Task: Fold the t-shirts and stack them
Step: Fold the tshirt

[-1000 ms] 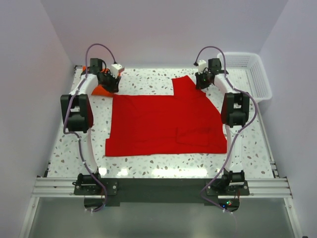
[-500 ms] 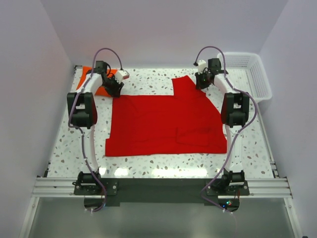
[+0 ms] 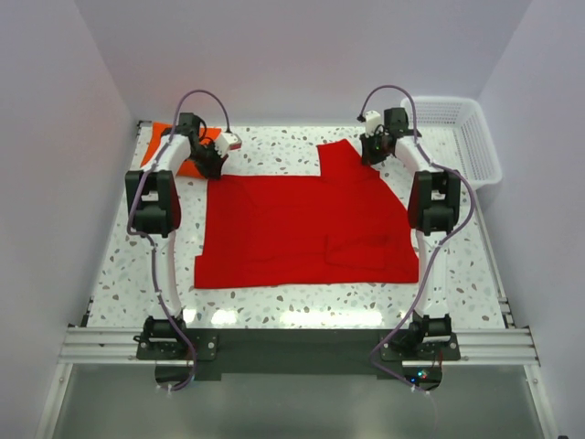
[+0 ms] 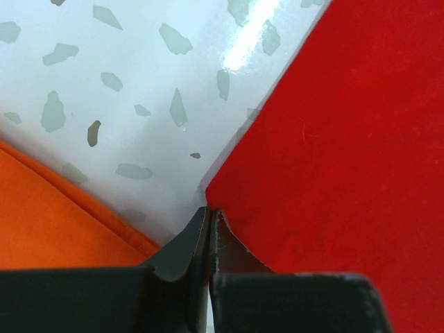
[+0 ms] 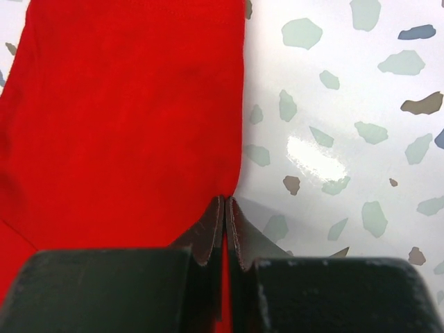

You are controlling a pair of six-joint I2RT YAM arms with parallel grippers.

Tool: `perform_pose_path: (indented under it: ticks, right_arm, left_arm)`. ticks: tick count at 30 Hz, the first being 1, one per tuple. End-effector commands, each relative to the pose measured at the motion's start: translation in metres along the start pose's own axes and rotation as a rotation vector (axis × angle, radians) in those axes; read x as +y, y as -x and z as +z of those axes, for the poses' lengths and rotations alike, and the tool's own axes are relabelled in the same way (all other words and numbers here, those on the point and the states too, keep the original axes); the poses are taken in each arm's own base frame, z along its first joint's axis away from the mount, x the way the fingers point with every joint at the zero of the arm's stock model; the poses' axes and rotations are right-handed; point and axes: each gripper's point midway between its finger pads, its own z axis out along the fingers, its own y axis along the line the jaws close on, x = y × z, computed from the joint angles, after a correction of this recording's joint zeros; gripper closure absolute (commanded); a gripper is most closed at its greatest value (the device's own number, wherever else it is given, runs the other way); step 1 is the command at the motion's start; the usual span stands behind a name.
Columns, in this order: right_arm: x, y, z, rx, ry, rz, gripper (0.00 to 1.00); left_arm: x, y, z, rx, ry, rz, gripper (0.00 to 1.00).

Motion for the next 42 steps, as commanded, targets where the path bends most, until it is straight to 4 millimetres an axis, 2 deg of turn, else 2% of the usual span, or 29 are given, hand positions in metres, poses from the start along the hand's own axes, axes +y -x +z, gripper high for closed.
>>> perform_pose_path:
  ticks: [1, 3, 5, 9, 14, 21, 22, 24, 26, 28, 29, 31, 32, 33, 35, 36, 42]
  right_arm:
    - [0.003, 0.041, -0.036, -0.111, 0.011, -0.015, 1.00]
    - [0.001, 0.045, -0.041, -0.131, 0.018, 0.003, 1.00]
    - [0.002, 0.056, -0.050, -0.167, 0.028, 0.012, 1.00]
    - [0.000, 0.062, -0.063, -0.198, 0.032, 0.018, 1.00]
    - [-0.001, 0.063, -0.074, -0.208, 0.043, 0.023, 1.00]
    - [0.012, 0.062, -0.093, -0.213, 0.078, 0.018, 1.00]
    - [0.002, 0.063, -0.106, -0.229, 0.063, 0.031, 1.00]
    - [0.000, 0.058, -0.113, -0.228, 0.063, 0.043, 1.00]
    - [0.003, 0.061, -0.127, -0.244, 0.064, 0.039, 1.00]
    - [0.003, 0.051, -0.135, -0.232, 0.064, 0.045, 1.00]
    - [0.005, 0.055, -0.146, -0.249, 0.064, 0.035, 1.00]
    - [0.008, 0.044, -0.150, -0.234, 0.068, 0.044, 1.00]
    - [0.011, 0.047, -0.162, -0.250, 0.066, 0.034, 1.00]
    - [0.015, 0.038, -0.161, -0.235, 0.077, 0.042, 1.00]
    - [0.021, 0.039, -0.176, -0.250, 0.074, 0.020, 1.00]
    - [0.026, 0.029, -0.175, -0.235, 0.084, 0.024, 1.00]
    - [0.046, 0.007, -0.194, -0.216, 0.102, -0.005, 1.00]
  left_arm:
    - [0.003, 0.021, -0.018, -0.061, 0.027, 0.013, 0.99]
    - [0.009, 0.033, -0.027, -0.097, 0.065, 0.026, 1.00]
    - [0.009, 0.037, -0.029, -0.120, 0.073, 0.027, 1.00]
    - [0.006, 0.045, -0.041, -0.149, 0.090, 0.049, 1.00]
    - [-0.001, 0.050, -0.052, -0.178, 0.103, 0.086, 1.00]
    - [-0.018, 0.053, -0.073, -0.210, 0.116, 0.149, 1.00]
    - [-0.019, 0.053, -0.076, -0.211, 0.119, 0.167, 1.00]
    - [-0.026, 0.049, -0.079, -0.203, 0.113, 0.182, 1.00]
    - [-0.031, 0.047, -0.082, -0.199, 0.113, 0.209, 1.00]
    - [-0.038, 0.044, -0.086, -0.196, 0.111, 0.235, 1.00]
    - [-0.039, 0.043, -0.088, -0.198, 0.114, 0.242, 1.00]
    - [-0.048, 0.040, -0.091, -0.202, 0.105, 0.264, 1.00]
    - [-0.049, 0.040, -0.093, -0.210, 0.111, 0.273, 1.00]
    - [-0.055, 0.037, -0.095, -0.209, 0.110, 0.277, 1.00]
    - [-0.059, 0.037, -0.099, -0.225, 0.115, 0.288, 1.00]
    - [-0.065, 0.035, -0.103, -0.230, 0.113, 0.296, 1.00]
    - [-0.082, 0.025, -0.113, -0.226, 0.128, 0.335, 1.00]
